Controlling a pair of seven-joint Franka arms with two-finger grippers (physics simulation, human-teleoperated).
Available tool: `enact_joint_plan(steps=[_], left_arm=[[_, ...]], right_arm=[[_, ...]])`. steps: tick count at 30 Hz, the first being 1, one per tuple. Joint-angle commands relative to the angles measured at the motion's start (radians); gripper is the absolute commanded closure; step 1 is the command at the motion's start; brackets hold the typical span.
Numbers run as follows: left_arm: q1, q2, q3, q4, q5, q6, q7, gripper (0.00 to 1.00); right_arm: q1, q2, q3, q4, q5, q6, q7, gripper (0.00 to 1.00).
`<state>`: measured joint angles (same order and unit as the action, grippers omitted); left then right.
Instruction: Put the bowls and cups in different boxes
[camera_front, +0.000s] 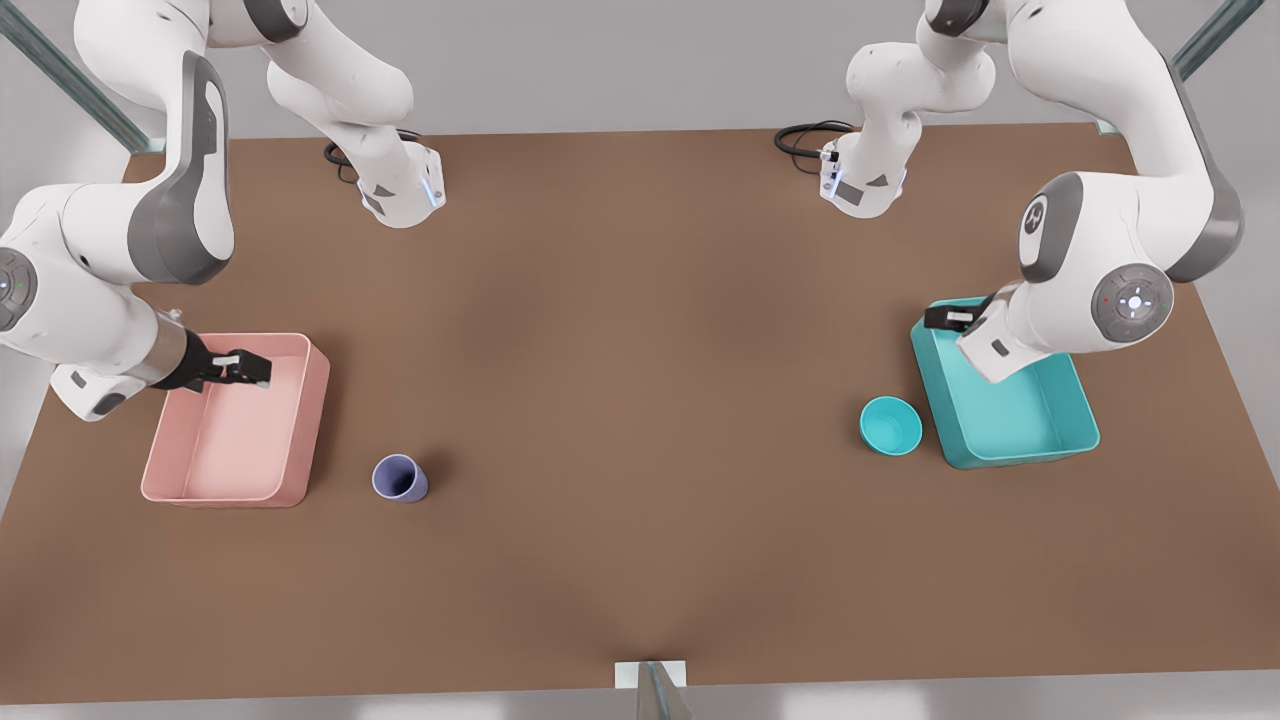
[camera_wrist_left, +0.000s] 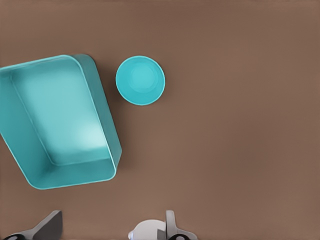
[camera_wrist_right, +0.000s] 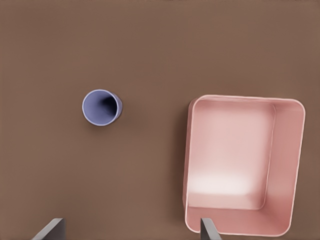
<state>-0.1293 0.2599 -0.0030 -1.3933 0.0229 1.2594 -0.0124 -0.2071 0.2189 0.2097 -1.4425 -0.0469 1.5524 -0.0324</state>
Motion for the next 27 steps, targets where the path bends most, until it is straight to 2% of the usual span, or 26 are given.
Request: enact_joint_plan(steps=[1,3,5,7,8,10,11,16,26,27], left_arm=[[0.0,-0.001,0.0,0.0,0.0,0.014,-0.001,0.0],[-0.016,0.025,0.0,0.0,0.005,0.038,-0.004,0.0],[-0.108,0.148,-0.002,0.0,0.055,0.216,-0.055,0.0],[-0.13,0.28,-0.008,0.01,0.075,0.392,-0.055,0.0],[-0.136,0.349,-0.003,0.002,0.071,0.529,-0.054,0.0],[-0.111,0.418,0.008,-0.039,0.071,0.658,-0.046,0.0],[-0.111,0.42,0.011,-0.084,0.071,0.722,-0.046,0.0],[-0.096,0.409,0.011,-0.222,0.071,0.733,-0.052,0.0],[-0.096,0.432,0.026,-0.274,0.071,0.739,-0.057,0.0],[-0.096,0.433,0.026,-0.274,0.071,0.739,-0.057,0.22]], right_arm=[[0.0,-0.001,0.0,0.001,-0.001,0.017,-0.006,0.0],[0.002,0.0,0.0,-0.001,-0.002,0.017,-0.003,0.0],[0.006,0.052,0.003,0.005,-0.002,0.018,-0.006,0.0],[0.06,0.183,0.013,0.082,-0.005,0.038,0.002,0.0],[0.071,0.249,0.011,0.077,-0.005,0.118,0.012,0.0],[0.075,0.355,0.011,0.076,-0.013,0.287,0.028,0.0],[0.077,0.382,0.008,0.076,-0.013,0.313,0.037,0.0],[0.075,0.447,0.005,0.074,-0.018,0.385,0.071,0.0],[0.098,0.507,0.005,0.024,-0.022,0.413,0.082,0.0],[0.098,0.505,0.005,0.007,-0.022,0.425,0.082,0.0]])
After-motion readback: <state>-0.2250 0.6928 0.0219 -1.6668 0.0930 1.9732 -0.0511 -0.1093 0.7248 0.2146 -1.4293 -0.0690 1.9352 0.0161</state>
